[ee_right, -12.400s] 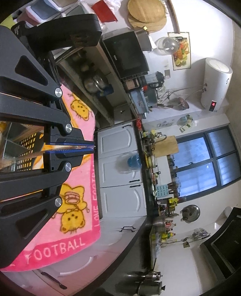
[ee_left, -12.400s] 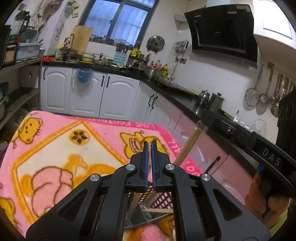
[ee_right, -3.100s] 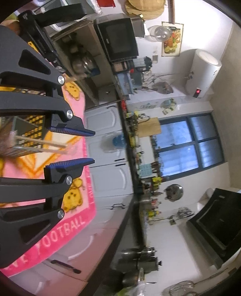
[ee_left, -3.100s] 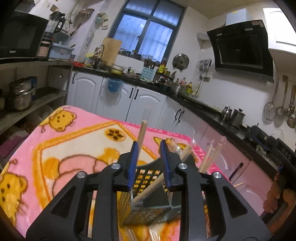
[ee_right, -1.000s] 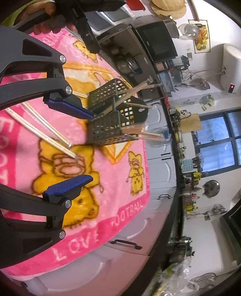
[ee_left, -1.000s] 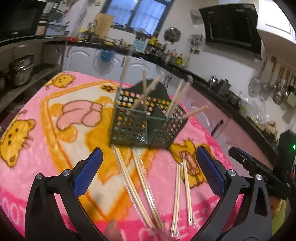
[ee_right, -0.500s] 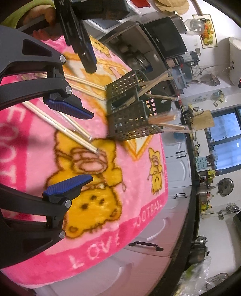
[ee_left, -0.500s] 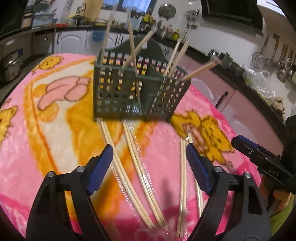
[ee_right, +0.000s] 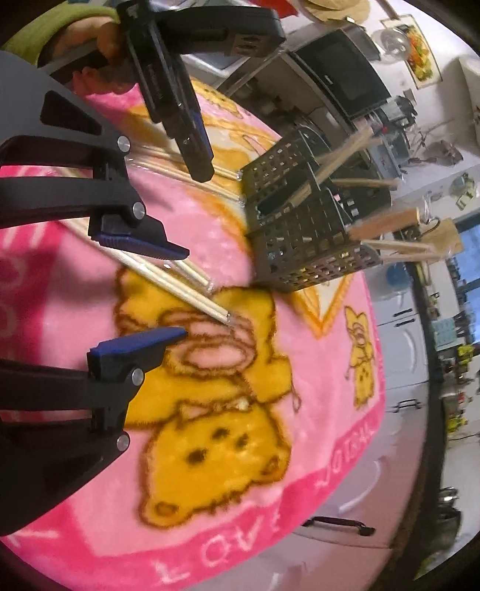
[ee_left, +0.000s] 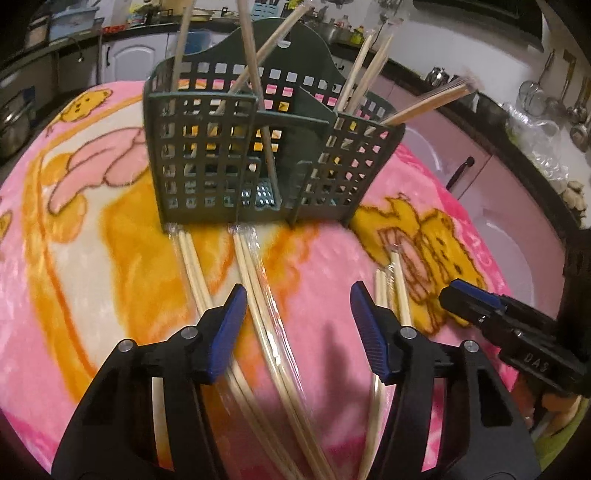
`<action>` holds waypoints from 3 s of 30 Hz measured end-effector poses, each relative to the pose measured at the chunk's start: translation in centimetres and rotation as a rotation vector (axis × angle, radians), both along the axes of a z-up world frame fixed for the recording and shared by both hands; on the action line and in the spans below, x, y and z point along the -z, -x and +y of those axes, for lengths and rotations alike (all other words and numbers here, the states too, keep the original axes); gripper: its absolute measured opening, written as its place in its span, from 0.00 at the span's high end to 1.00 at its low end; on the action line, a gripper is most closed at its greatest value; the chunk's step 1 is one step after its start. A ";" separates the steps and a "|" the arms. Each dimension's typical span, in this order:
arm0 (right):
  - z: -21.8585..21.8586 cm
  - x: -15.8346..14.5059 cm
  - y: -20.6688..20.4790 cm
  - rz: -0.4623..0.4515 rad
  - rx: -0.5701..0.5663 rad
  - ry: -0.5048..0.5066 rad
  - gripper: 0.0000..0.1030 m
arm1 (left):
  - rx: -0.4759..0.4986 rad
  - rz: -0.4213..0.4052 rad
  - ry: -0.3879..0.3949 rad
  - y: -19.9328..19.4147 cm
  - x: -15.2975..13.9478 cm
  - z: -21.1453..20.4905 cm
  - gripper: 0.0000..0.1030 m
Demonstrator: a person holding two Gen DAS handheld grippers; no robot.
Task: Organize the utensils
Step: 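Lower the left tool and close it on a wrapped chopstick while the right tool grasps another, then lift both wrapped chopsticks upright and carry them above the green caddy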
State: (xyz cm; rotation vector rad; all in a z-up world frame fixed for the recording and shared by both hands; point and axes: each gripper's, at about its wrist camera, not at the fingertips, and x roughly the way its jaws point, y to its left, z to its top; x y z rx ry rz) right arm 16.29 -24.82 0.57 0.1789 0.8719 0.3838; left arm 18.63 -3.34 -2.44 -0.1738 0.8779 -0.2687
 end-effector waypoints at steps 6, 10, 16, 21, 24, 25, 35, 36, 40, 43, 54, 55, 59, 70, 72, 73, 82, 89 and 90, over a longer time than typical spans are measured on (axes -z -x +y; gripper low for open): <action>0.3 0.1 -2.7 0.042 0.009 0.009 0.66 | -0.012 0.021 -0.058 -2.1 0.3 -0.3 0.51; 0.4 1.1 -4.5 0.089 0.017 0.011 0.68 | -0.035 0.037 -0.094 -3.4 0.8 -0.2 0.51; 0.7 2.6 -6.4 0.154 0.024 0.002 0.77 | -0.050 0.040 -0.137 -4.4 1.3 -0.8 0.59; 0.8 2.9 -7.0 0.155 0.024 0.004 0.82 | -0.065 0.057 -0.138 -5.2 1.9 -1.0 0.59; 0.8 3.0 -7.2 0.153 0.019 0.011 0.84 | -0.077 0.070 -0.133 -5.6 2.2 -1.2 0.62; 0.9 3.0 -7.3 0.151 0.017 0.014 0.85 | -0.079 0.075 -0.130 -5.9 2.3 -1.3 0.63; 0.4 2.7 -7.3 0.127 0.024 -0.006 0.91 | -0.145 0.076 -0.192 -6.6 3.3 -1.6 0.84; 0.4 2.6 -7.2 0.119 0.023 -0.006 0.91 | -0.145 0.073 -0.202 -6.6 3.3 -1.8 0.84; 0.4 1.8 -6.6 0.089 0.008 -0.010 0.92 | -0.148 0.065 -0.198 -6.4 3.4 -2.0 0.89; 0.8 0.9 -5.9 0.053 -0.033 -0.012 0.92 | -0.148 0.055 -0.129 -5.5 2.8 -1.2 0.92; 3.1 -4.4 -2.5 -0.110 -0.123 -0.008 0.93 | -0.081 -0.062 0.016 -2.4 -2.0 -0.2 0.97; 3.2 -5.1 -2.1 -0.134 -0.130 -0.009 0.94 | -0.078 -0.070 0.022 -2.2 -2.4 -0.2 0.97; 3.6 -7.6 -0.7 -0.204 -0.146 -0.014 0.94 | -0.062 -0.135 0.046 -1.1 -5.2 -0.2 0.97; 4.1 -11.8 1.7 -0.328 -0.145 -0.026 0.94 | -0.054 -0.259 0.057 0.9 -10.4 0.7 0.97; 4.2 -12.6 2.0 -0.352 -0.139 -0.022 0.94 | -0.055 -0.279 0.061 1.3 -11.2 1.0 0.97; 4.2 -12.9 2.1 -0.361 -0.136 -0.024 0.94 | -0.055 -0.288 0.062 1.4 -11.6 1.1 0.97; 4.3 -15.2 2.3 -0.424 -0.121 -0.038 0.94 | -0.063 -0.377 0.060 2.1 -14.6 1.8 0.97; 4.6 -16.4 2.2 -0.460 -0.113 -0.037 0.94 | -0.061 -0.438 0.040 2.4 -16.8 1.9 0.97; 4.7 -16.5 2.1 -0.464 -0.113 -0.038 0.94 | -0.059 -0.445 0.038 2.4 -17.1 1.9 0.97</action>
